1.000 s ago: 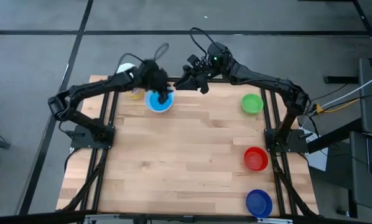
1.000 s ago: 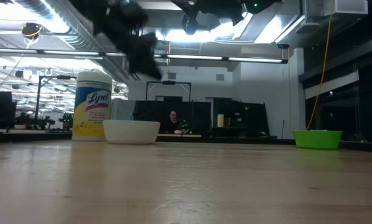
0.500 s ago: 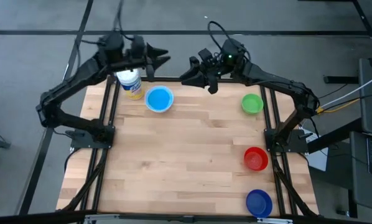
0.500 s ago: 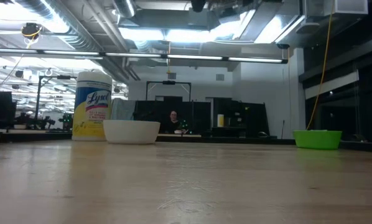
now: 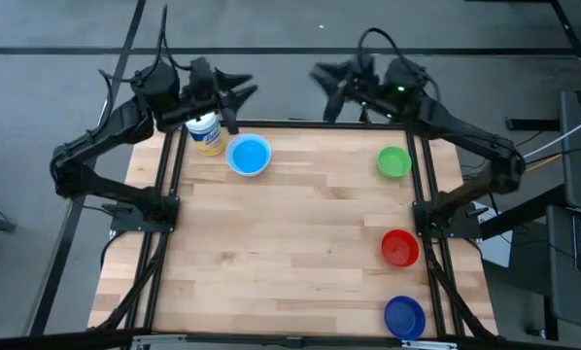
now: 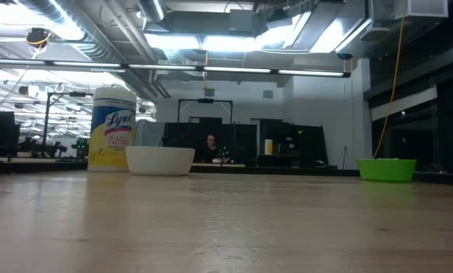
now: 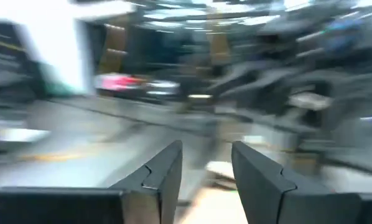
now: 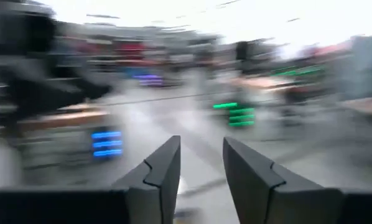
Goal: Nest bowls inside each other
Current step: Stack the red bowl on top of the light blue bowl
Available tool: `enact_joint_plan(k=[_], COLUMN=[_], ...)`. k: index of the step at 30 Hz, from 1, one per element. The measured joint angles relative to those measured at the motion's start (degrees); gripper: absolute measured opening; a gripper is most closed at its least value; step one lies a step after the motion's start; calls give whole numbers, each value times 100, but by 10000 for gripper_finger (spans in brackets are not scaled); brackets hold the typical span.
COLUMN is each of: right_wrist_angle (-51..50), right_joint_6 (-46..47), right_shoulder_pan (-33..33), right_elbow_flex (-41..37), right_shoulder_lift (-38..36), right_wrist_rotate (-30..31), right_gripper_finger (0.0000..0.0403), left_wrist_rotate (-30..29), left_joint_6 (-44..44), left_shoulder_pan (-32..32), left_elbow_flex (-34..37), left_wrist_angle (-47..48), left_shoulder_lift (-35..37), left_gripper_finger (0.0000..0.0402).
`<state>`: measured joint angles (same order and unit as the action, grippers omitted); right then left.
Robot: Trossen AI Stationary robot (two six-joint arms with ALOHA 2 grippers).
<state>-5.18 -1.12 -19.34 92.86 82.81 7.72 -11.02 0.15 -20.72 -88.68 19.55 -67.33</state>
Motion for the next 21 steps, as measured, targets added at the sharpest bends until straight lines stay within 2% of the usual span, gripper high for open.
enact_joint_plan(k=[4, 6, 7, 8, 10, 13, 21], right_wrist_angle=[69, 71, 66, 62, 45, 59, 66], right_joint_6=[-879, -1245, -1417, -1590, -1891, -1947, -1989], right_shoulder_pan=[176, 161, 139, 112, 60, 29, 31], right_elbow_flex=[0, 0, 0, 0, 0, 0, 0], right_shoulder_lift=[-204, -237, -237, -237, -235, -233, -239], right_wrist_rotate=[2963, 4314, 4871, 5254, 5621, 5775, 6234], right_gripper_finger=[107, 102, 101, 101, 102, 109, 125], left_wrist_rotate=[-3244, -4451, -4791, -4951, -4995, -5077, -5167], left_joint_6=[1356, 2336, 2747, 2996, 3004, 2626, 2612], left_shoulder_pan=[280, 238, 152, 58, -68, -117, -117], left_elbow_flex=[-7, -9, -8, -4, 2, 0, 0], left_wrist_angle=[-570, -915, -1013, -1080, -1099, -1131, -1087], left_shoulder_lift=[-163, -349, -442, -512, -596, -659, -707], left_gripper_finger=[130, 127, 125, 124, 122, 123, 125])
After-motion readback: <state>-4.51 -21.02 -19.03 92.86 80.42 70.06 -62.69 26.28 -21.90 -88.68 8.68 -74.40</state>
